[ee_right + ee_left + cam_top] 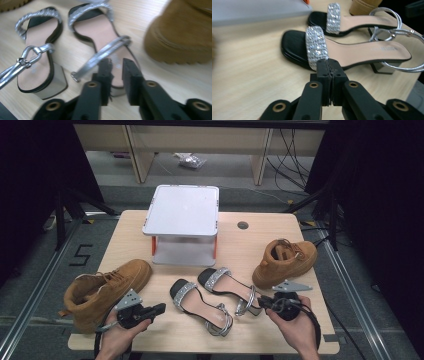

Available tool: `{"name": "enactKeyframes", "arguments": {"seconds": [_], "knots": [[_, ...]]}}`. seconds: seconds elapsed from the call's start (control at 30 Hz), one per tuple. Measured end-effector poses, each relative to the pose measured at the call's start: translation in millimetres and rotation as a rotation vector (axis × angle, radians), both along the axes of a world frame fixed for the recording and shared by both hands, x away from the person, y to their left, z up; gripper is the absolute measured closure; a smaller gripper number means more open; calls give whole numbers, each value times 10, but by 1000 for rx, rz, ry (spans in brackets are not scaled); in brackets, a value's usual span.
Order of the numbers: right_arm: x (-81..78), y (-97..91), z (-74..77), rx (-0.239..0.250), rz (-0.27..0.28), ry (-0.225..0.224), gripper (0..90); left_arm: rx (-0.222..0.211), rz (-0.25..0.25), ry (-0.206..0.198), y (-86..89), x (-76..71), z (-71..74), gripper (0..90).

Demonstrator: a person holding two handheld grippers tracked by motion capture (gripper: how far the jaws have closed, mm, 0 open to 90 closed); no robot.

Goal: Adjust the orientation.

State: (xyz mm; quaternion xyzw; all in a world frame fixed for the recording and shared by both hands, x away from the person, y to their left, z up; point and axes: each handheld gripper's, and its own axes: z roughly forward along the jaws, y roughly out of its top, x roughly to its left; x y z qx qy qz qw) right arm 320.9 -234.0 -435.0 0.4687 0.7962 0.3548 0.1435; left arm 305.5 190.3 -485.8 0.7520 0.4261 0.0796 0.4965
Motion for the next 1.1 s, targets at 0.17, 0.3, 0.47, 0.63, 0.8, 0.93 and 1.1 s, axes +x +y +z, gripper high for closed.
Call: {"name": "enactKeyframes", "arguments": {"seconds": [0.17, 0.3, 0.47, 0.63, 0.8, 0.93, 1.1], "knots": [[106, 279, -84, -53, 90, 43, 900, 31, -27, 23, -120, 45, -66, 885], [185, 430, -108, -71, 136, 83, 900, 75, -78, 32, -275, 62, -98, 895], [210, 549, -70, -95, 174, 96, 900, 129, -127, 51, -420, 130, -124, 896], [138, 522, 405, -85, 150, -41, 900, 121, -126, 49, -476, 122, -109, 896], [207, 665, 186, -138, 195, 87, 900, 146, -150, 63, -584, 108, -161, 898], [259, 742, -85, -166, 209, 185, 900, 164, -164, 88, -640, 112, -199, 898], [263, 805, -227, -181, 243, 233, 900, 207, -186, 98, -689, 169, -216, 898]]}}
